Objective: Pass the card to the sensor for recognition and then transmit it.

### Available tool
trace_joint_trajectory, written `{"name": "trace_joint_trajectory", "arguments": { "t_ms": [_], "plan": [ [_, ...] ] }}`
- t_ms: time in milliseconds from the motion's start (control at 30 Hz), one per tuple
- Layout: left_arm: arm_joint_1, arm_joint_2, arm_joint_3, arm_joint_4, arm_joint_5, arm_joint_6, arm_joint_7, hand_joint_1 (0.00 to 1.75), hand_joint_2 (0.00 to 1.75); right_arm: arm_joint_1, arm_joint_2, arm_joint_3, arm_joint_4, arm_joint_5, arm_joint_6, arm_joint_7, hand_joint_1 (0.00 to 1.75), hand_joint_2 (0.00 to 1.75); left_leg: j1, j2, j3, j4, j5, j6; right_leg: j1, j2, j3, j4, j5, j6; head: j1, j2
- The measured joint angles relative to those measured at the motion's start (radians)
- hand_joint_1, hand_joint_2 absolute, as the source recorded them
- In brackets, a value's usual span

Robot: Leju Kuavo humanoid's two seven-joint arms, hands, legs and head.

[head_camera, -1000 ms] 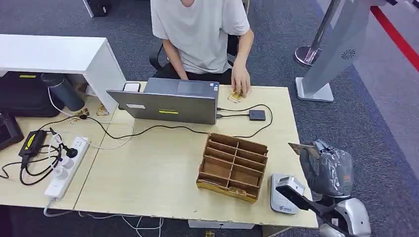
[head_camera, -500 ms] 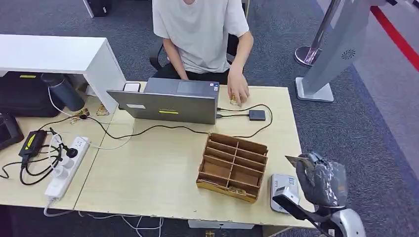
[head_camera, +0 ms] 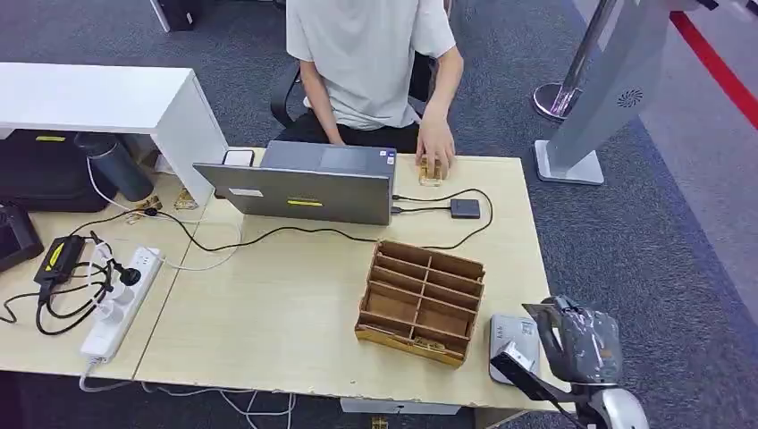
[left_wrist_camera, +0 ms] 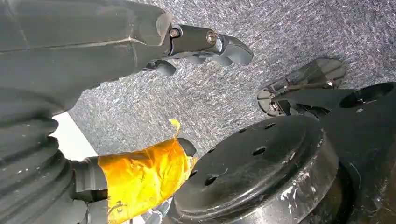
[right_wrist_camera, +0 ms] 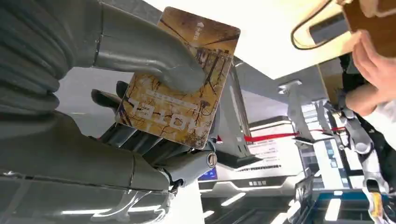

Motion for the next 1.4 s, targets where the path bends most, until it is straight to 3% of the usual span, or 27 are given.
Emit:
{"name": "trace_joint_trajectory", "arguments": {
  "t_ms": [167,767,1167,1400],
  "plan": [
    [0.0,0.004,0.0,0.0,-0.004,-0.002,0.004,0.0,1.75,-0.02,0.002,-0.017,0.081,0.021,-0.006,0.029,1.75,1.75,0.0,0.0,0.0,0.0,0.0,0.0,0.0,0.0,0.0,0.0,0.0,0.0,0.0,0.0],
    [0.0,0.008,0.0,0.0,-0.007,0.0,0.017,0.0,1.75,-0.042,0.024,-0.04,0.27,0.012,-0.029,0.029,1.75,1.75,0.0,0.0,0.0,0.0,0.0,0.0,0.0,0.0,0.0,0.0,0.0,0.0,0.0,0.0],
    [-0.001,0.014,0.0,0.0,-0.02,0.0,0.021,0.0,1.75,-0.088,0.029,-0.037,0.23,0.018,-0.023,0.015,1.75,1.75,0.0,0.001,0.0,0.0,0.001,0.0,0.0,0.0,0.0,0.0,0.001,0.0,0.0,0.0],
    [-0.006,0.014,0.0,0.0,-0.026,0.0,0.029,0.0,1.75,-0.242,0.029,-0.028,0.118,0.0,0.048,-0.001,1.75,1.75,0.0,0.002,0.0,0.0,0.003,-0.001,0.0,0.002,0.0,0.0,0.003,0.0,0.0,0.0]
  ]
}}
